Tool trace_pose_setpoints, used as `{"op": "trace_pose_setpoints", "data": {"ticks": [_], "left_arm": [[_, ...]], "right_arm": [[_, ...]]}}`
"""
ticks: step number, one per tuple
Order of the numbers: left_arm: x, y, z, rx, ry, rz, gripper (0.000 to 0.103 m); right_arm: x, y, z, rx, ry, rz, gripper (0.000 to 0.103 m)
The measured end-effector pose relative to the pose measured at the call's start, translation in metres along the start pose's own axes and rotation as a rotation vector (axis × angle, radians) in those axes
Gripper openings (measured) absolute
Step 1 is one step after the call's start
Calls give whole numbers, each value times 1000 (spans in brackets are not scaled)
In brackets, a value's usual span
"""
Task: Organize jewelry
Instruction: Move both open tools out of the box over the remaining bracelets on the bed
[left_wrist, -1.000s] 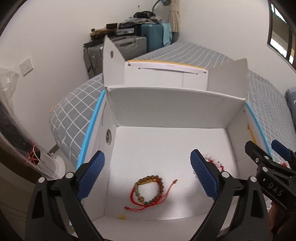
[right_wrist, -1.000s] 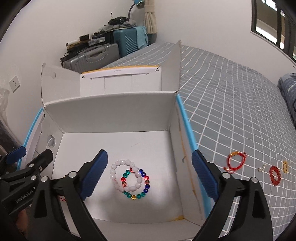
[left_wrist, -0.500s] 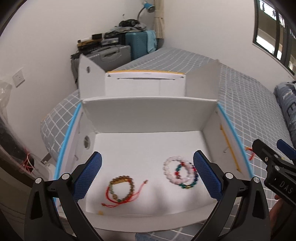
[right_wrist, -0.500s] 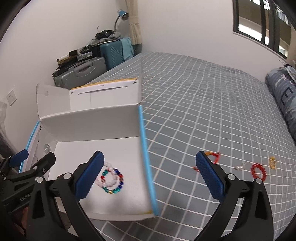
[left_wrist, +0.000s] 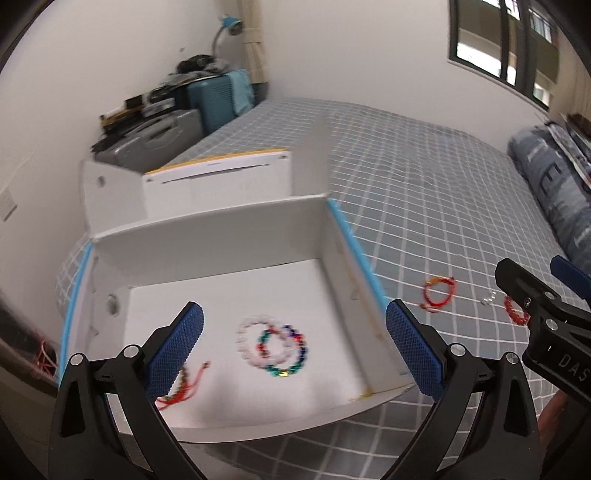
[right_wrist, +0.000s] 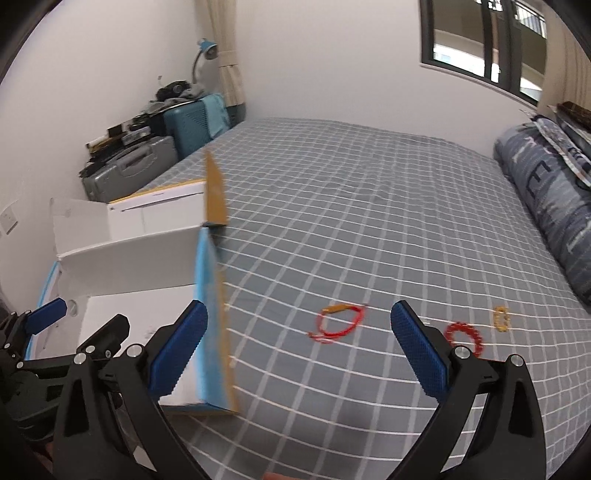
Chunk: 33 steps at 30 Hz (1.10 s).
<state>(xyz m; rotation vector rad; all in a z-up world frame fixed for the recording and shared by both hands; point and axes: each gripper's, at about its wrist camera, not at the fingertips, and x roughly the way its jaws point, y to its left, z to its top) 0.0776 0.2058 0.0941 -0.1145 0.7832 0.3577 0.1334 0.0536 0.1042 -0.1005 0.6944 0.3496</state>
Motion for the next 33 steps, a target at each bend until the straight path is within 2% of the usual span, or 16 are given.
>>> {"op": "trace_pose_setpoints", "data": {"ticks": [3, 14, 19, 23, 27, 33], "left_arm": [[6, -19, 4, 9, 14, -36, 97], [39, -91, 21, 79, 35, -97, 97], [70, -137, 23, 144, 77, -119, 97], [94, -164, 24, 169, 110, -153, 97], [131, -191, 20, 184, 165, -155, 97], [174, -210, 9, 200, 210, -162, 97]], "right_arm": [[1, -23, 0, 28, 5, -37, 95], [24, -113, -6, 131, 56, -131, 95], [46, -150, -11, 153, 100, -175, 95], [65, -172, -20, 174, 135, -183, 95], [86, -192, -29, 175, 171, -197, 95], [122, -212, -48, 181, 241, -170, 95]]}}
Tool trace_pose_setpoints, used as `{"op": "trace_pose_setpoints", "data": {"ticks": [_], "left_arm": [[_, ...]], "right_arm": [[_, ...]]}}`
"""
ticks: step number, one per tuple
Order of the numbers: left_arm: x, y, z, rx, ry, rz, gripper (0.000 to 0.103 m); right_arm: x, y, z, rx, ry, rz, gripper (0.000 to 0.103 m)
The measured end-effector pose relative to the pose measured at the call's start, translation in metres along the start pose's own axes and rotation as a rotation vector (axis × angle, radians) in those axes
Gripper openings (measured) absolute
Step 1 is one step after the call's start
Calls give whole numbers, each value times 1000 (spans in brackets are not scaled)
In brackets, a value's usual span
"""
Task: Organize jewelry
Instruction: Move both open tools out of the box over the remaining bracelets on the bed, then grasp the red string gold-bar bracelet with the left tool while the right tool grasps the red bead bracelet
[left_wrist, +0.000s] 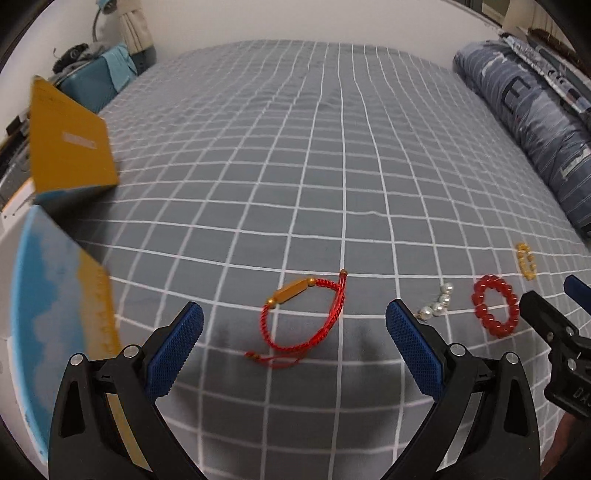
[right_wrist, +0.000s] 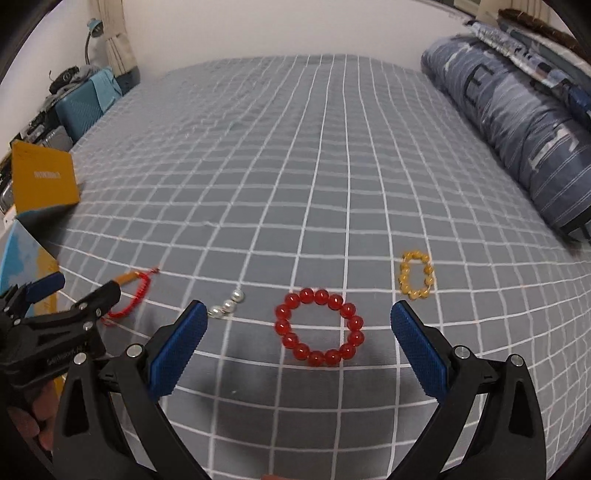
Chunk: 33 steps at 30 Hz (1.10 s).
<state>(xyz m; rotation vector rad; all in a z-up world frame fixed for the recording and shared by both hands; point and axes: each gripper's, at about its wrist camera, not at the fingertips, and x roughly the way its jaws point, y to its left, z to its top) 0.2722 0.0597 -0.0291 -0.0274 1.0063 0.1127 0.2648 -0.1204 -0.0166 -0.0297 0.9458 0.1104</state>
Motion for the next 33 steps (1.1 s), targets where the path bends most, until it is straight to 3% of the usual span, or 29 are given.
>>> {"op": "trace_pose_setpoints", "data": {"ticks": [12, 22, 25, 28, 31, 33], "left_arm": [[50, 4, -6, -25, 50, -6, 97], [58, 6, -11, -22, 52, -12, 96], [59, 3, -14, -9, 55, -10, 88], [58, 0, -10, -1, 57, -19, 69], [56, -3, -8, 4, 62, -29, 47], [55, -2, -8, 10, 70, -26, 24]], "right_arm": [[47, -16, -11, 31, 75, 1, 94], [74, -20, -14, 29, 119, -15, 76], [77, -19, -14, 23, 115, -21, 69], [79, -19, -12, 28, 114, -25, 59], [81, -18, -11, 25, 115, -41, 46], [81, -16, -10, 13, 120, -52, 30]]}}
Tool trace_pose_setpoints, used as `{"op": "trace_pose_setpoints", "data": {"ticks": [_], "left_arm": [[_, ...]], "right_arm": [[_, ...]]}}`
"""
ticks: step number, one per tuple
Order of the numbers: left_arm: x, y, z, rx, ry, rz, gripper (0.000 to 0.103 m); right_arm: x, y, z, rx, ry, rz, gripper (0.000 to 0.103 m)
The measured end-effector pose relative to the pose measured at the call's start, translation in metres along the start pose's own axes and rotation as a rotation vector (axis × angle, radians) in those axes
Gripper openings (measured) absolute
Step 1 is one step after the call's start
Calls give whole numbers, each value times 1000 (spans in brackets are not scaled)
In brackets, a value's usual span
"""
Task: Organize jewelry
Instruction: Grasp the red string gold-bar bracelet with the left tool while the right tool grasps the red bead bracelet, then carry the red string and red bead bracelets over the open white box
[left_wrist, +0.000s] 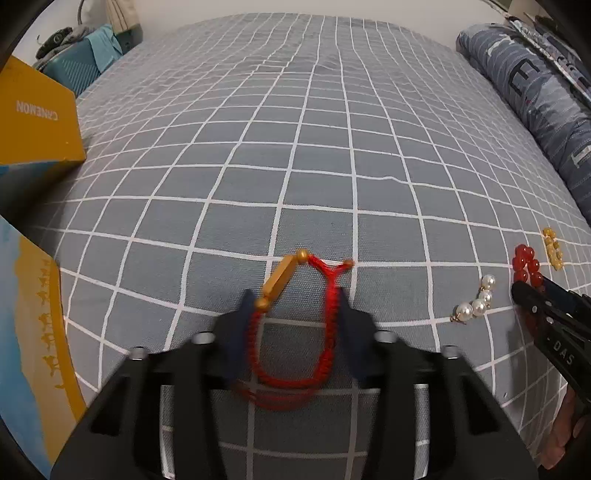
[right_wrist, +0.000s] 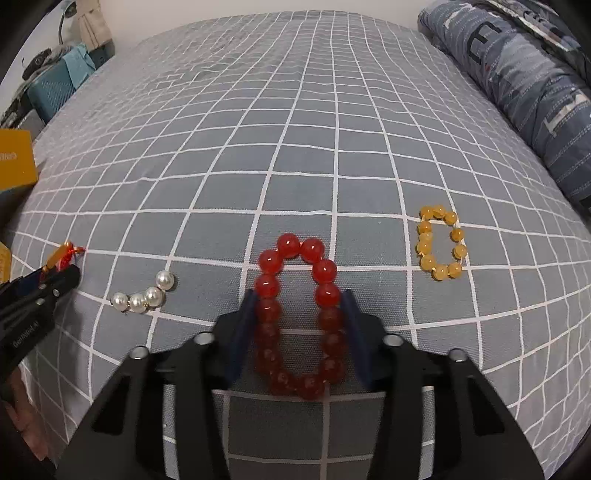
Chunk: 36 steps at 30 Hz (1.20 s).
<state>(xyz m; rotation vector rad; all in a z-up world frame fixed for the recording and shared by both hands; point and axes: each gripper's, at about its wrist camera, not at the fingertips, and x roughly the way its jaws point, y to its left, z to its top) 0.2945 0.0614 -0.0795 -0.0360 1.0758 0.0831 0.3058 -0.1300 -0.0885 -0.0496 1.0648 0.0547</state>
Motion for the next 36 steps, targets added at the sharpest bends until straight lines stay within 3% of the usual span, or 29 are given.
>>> {"op": "trace_pose_setpoints", "data": {"ticks": [2, 4, 6, 7, 8, 36], "left_arm": [[-3, 3, 1, -4, 5, -5, 7], [-5, 3, 1, -4, 1, -5, 6], [-7, 3, 0, 3, -3, 0, 6], [-7, 2, 0, 3, -5, 1, 6], [-8, 3, 0, 2, -6, -1, 6], [-67, 14, -11, -29, -87, -41, 6]], "right_arm": [[0, 2, 1, 2, 5, -11, 25], [-1, 1, 2, 12, 6, -13, 24], [-1, 0, 4, 23, 5, -12, 24], [-1, 1, 4, 24, 3, -13, 13], [-2, 1, 5, 24, 1, -17, 13], [-58, 7, -2, 31, -91, 3, 13]]}}
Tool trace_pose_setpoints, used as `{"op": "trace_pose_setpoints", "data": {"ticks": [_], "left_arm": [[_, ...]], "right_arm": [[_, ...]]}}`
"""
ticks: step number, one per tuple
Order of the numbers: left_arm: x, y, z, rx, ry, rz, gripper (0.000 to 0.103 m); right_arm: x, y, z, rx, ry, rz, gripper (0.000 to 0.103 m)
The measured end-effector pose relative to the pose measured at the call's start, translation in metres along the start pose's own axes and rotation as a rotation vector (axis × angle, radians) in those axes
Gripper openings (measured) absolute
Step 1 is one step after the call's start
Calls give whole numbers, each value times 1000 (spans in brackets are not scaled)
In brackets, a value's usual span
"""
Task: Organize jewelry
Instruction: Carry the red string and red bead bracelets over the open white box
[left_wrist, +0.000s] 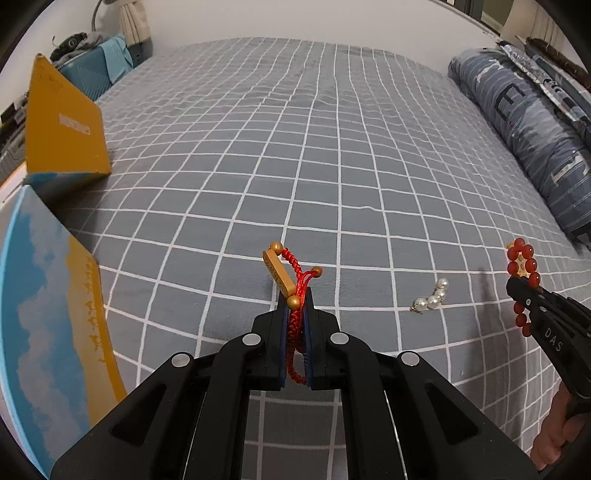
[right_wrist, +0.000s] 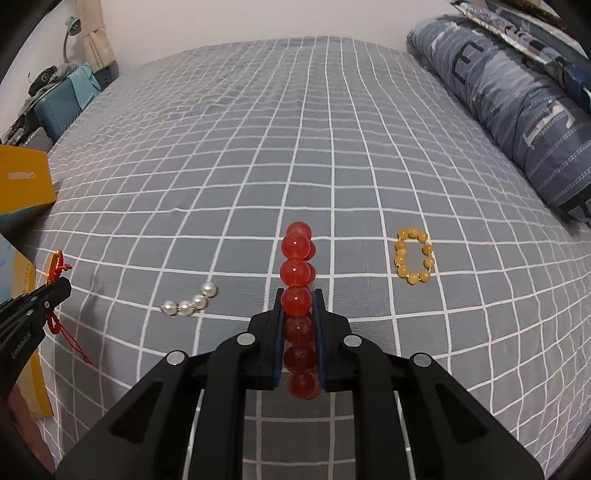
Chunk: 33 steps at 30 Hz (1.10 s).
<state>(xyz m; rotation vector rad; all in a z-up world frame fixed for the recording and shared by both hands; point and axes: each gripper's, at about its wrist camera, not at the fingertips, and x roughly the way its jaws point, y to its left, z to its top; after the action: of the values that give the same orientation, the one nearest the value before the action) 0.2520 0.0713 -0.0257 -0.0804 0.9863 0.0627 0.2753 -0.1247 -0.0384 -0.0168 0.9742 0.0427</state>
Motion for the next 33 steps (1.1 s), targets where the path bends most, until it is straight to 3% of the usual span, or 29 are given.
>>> {"op": "trace_pose_setpoints", "data": {"ticks": [15, 33], "left_arm": [[-55, 9, 0, 7, -79, 41, 6], [-106, 42, -8, -25, -116, 70, 6]], "right_arm": [[-41, 13, 3, -15, -60, 29, 13], [-84, 66, 6, -90, -97, 85, 13]]}}
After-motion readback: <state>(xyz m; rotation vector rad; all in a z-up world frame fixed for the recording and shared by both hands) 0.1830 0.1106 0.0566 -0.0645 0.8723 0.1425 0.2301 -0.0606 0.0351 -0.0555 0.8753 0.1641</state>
